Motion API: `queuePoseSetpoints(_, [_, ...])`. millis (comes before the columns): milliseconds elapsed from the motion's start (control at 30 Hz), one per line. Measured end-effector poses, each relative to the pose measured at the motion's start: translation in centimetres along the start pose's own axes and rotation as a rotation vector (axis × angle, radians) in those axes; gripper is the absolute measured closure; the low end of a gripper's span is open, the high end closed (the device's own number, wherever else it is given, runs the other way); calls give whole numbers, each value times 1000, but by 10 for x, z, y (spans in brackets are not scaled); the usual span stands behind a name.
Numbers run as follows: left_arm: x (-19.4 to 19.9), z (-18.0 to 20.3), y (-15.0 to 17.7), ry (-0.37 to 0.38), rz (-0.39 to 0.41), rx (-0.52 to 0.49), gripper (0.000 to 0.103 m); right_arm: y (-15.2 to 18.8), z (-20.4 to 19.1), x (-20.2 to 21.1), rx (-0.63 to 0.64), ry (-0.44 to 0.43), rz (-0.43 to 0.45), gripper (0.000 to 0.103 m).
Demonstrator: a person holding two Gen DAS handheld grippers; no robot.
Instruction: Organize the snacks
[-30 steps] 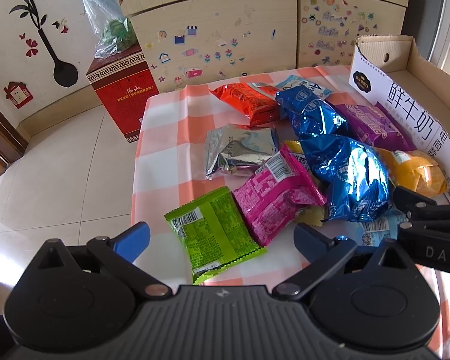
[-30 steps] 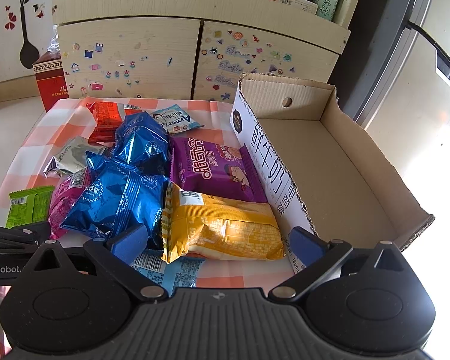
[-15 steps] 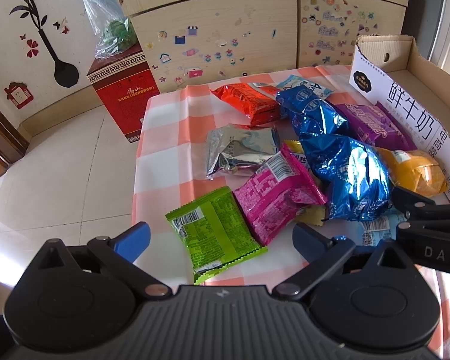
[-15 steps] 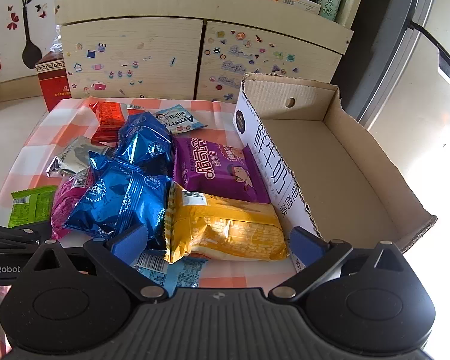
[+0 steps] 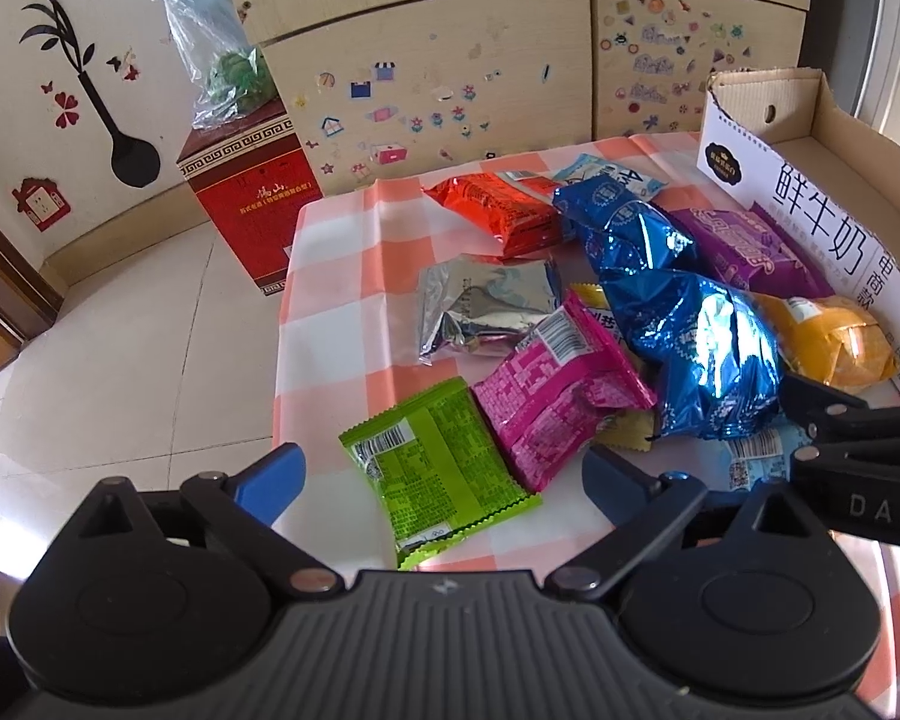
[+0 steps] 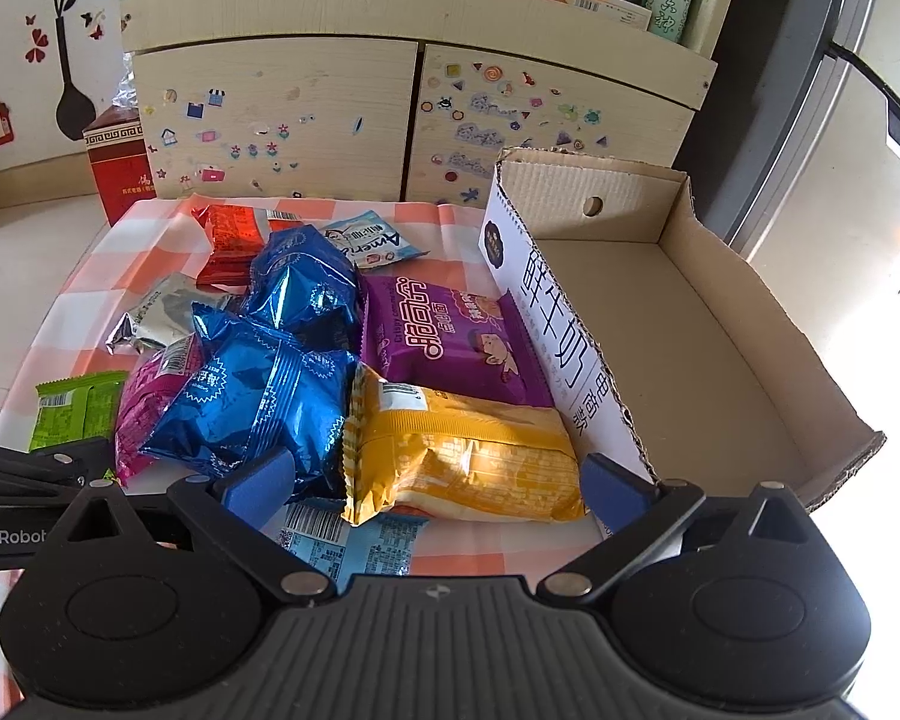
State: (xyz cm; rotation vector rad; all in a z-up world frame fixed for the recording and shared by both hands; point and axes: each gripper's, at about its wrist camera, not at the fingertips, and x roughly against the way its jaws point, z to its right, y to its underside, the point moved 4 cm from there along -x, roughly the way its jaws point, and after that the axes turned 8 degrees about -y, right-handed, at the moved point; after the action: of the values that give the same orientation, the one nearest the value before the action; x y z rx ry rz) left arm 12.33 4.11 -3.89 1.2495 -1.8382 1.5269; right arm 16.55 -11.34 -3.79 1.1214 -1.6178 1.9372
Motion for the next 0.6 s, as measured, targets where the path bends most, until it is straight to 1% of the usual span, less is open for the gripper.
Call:
queuePoseSetpoints(433, [-1, -1, -1, 1, -1, 9, 6, 0, -2, 0, -3, -28, 4, 0])
queuePoseSetpoints(600, [-1, -1, -1, 22, -12, 17, 7, -1, -1, 1, -4, -45, 11, 0])
